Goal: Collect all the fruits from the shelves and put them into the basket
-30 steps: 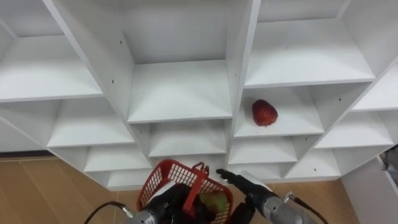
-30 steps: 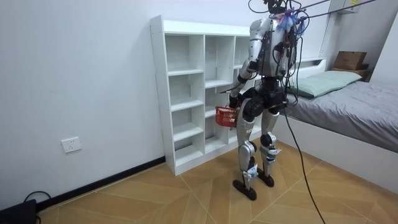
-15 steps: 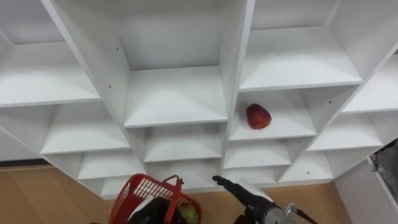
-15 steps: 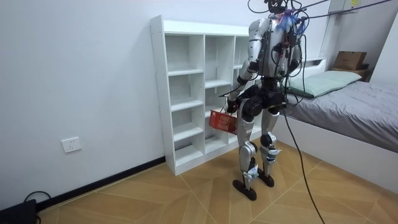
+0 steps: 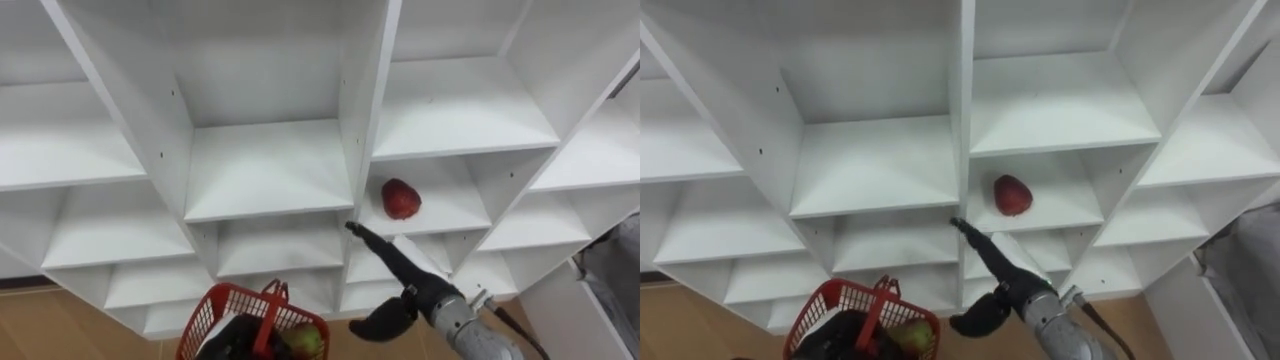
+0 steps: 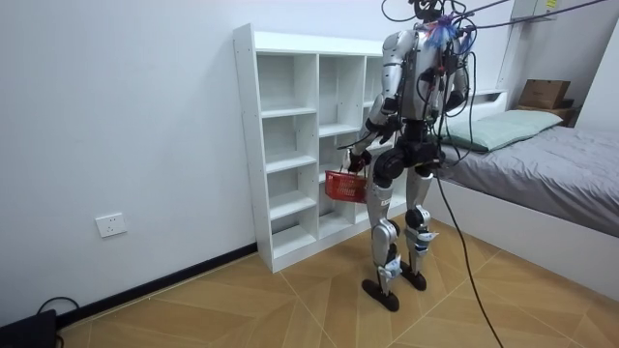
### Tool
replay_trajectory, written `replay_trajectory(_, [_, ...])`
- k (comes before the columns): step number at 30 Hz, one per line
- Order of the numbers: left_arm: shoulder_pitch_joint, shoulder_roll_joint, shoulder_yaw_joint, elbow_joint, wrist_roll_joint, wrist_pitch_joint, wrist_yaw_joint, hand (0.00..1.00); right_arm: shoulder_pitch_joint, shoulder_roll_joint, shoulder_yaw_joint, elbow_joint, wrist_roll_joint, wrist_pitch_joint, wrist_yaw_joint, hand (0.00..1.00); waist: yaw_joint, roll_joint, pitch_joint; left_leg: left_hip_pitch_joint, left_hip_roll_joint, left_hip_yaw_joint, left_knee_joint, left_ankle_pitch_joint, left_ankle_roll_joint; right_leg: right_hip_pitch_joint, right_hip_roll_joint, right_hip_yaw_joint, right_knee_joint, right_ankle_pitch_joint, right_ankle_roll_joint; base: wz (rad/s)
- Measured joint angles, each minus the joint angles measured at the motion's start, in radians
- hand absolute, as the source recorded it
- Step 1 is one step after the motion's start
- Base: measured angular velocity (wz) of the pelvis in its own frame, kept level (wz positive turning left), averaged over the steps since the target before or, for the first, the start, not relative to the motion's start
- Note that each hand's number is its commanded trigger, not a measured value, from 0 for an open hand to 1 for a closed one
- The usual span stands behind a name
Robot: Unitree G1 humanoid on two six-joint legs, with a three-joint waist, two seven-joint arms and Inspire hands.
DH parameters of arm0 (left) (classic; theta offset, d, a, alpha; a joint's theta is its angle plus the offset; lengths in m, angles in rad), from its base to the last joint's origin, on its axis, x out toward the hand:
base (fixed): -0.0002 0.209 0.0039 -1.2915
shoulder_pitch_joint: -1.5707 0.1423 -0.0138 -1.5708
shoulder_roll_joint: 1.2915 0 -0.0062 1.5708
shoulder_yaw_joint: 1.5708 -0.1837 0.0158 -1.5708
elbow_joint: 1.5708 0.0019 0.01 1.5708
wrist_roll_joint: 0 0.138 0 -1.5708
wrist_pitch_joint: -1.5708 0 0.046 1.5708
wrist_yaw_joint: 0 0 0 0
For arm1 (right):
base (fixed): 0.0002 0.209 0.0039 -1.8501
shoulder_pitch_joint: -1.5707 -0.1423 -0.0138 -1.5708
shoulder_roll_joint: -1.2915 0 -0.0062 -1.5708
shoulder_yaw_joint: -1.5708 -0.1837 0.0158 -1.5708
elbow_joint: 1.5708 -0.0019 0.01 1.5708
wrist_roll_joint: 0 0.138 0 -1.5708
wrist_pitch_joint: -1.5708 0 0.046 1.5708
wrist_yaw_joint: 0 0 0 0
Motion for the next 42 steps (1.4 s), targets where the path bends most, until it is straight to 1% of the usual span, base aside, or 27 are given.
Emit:
replay_trajectory(3, [0.006, -0.003, 0.027, 0.000, -0.002, 0.000, 0.012, 1.00, 0.010, 0.013, -0.038, -0.004, 0.005, -0.006, -0.036, 0.00, -0.005, 0.000, 0.0004, 0.008, 0.000, 0.000, 0.000, 0.000, 0.000, 0.012, 0.001, -0.001, -0.006, 0.000, 0.000, 0.00])
replay_trajectory(6, [0.021, -0.003, 0.046, 0.000, -0.018, 0.000, 0.019, 1.00, 0.016, 0.013, -0.043, -0.013, 0.006, -0.006, -0.063, 0.00, -0.025, 0.000, -0.0004, 0.014, 0.000, 0.000, 0.000, 0.000, 0.000, 0.017, 0.000, -0.002, -0.018, 0.000, 0.000, 0.00])
replay_trajectory(10, [0.030, -0.013, 0.075, 0.000, -0.018, 0.002, 0.019, 1.00, 0.023, 0.013, -0.076, -0.017, 0.028, -0.007, -0.096, 0.00, -0.031, 0.001, -0.0007, 0.022, 0.000, 0.001, 0.000, 0.000, -0.001, 0.026, 0.000, -0.002, -0.018, 0.000, 0.000, 0.00])
replay_trajectory(13, [0.034, -0.013, 0.075, 0.000, -0.018, 0.008, 0.019, 1.00, 0.033, 0.013, -0.102, -0.017, 0.056, -0.007, -0.112, 0.00, -0.031, 0.003, -0.0013, 0.027, 0.001, 0.002, 0.000, -0.001, -0.002, 0.029, 0.001, -0.002, -0.019, 0.000, 0.000, -0.04])
replay_trajectory(17, [0.034, -0.013, 0.075, -0.001, -0.017, 0.009, 0.019, 1.00, 0.033, 0.013, -0.108, -0.017, 0.099, -0.007, -0.153, 0.00, -0.033, 0.005, -0.0022, 0.030, 0.002, 0.003, -0.001, -0.002, -0.003, 0.028, 0.003, 0.003, -0.019, 0.000, 0.000, -0.02])
replay_trajectory(19, [0.034, -0.015, 0.075, -0.005, -0.017, 0.009, 0.019, 1.00, 0.033, 0.013, -0.110, -0.018, 0.119, -0.007, -0.174, 0.00, -0.043, 0.006, -0.0035, 0.032, 0.003, 0.003, -0.003, -0.002, -0.003, 0.029, 0.005, 0.004, -0.018, 0.000, 0.000, 0.00])
replay_trajectory(21, [0.034, -0.015, 0.076, -0.007, -0.017, 0.009, 0.018, 1.00, 0.033, 0.013, -0.116, -0.025, 0.136, -0.007, -0.188, 0.00, -0.046, 0.011, -0.0056, 0.036, 0.003, 0.003, -0.006, -0.002, -0.003, 0.029, 0.007, 0.006, -0.017, 0.001, 0.000, -0.02])
replay_trajectory(26, [0.034, -0.017, 0.115, -0.007, -0.017, 0.010, 0.018, 1.00, 0.033, 0.013, -0.149, -0.030, 0.199, -0.007, -0.237, 0.00, -0.044, 0.013, -0.0035, 0.059, 0.003, 0.009, -0.013, -0.002, -0.003, 0.045, 0.008, 0.012, -0.017, 0.000, 0.000, -0.04])
replay_trajectory(29, [0.034, -0.020, 0.130, -0.007, -0.017, 0.012, 0.019, 1.00, 0.033, 0.013, -0.149, -0.030, 0.239, -0.007, -0.256, 0.00, -0.042, 0.016, -0.0017, 0.064, 0.005, 0.023, -0.016, -0.002, -0.003, 0.043, 0.011, 0.029, -0.015, 0.001, 0.001, -0.12])
replay_trajectory(34, [0.039, -0.020, 0.130, -0.006, -0.017, 0.015, 0.019, 1.00, 0.033, 0.014, -0.148, -0.028, 0.328, -0.006, -0.264, 0.00, -0.045, 0.016, -0.0009, 0.064, 0.004, 0.017, -0.016, -0.004, -0.004, 0.044, 0.010, 0.031, -0.017, 0.003, 0.002, -0.01])
replay_trajectory(39, [0.054, -0.020, 0.130, -0.007, -0.017, 0.019, 0.018, 1.00, 0.033, 0.018, -0.147, -0.006, 0.363, -0.006, -0.264, 0.00, -0.045, 0.014, -0.0010, 0.067, 0.004, 0.017, -0.016, -0.004, -0.004, 0.046, 0.010, 0.030, -0.017, 0.002, 0.002, 0.00])
replay_trajectory(42, [0.063, -0.020, 0.130, -0.007, -0.017, 0.026, 0.012, 1.00, 0.033, 0.018, -0.147, 0.007, 0.373, -0.004, -0.262, 0.00, -0.045, 0.009, 0.0020, 0.067, 0.004, 0.017, -0.016, -0.004, -0.004, 0.046, 0.009, 0.029, -0.017, 0.002, 0.002, 0.00])
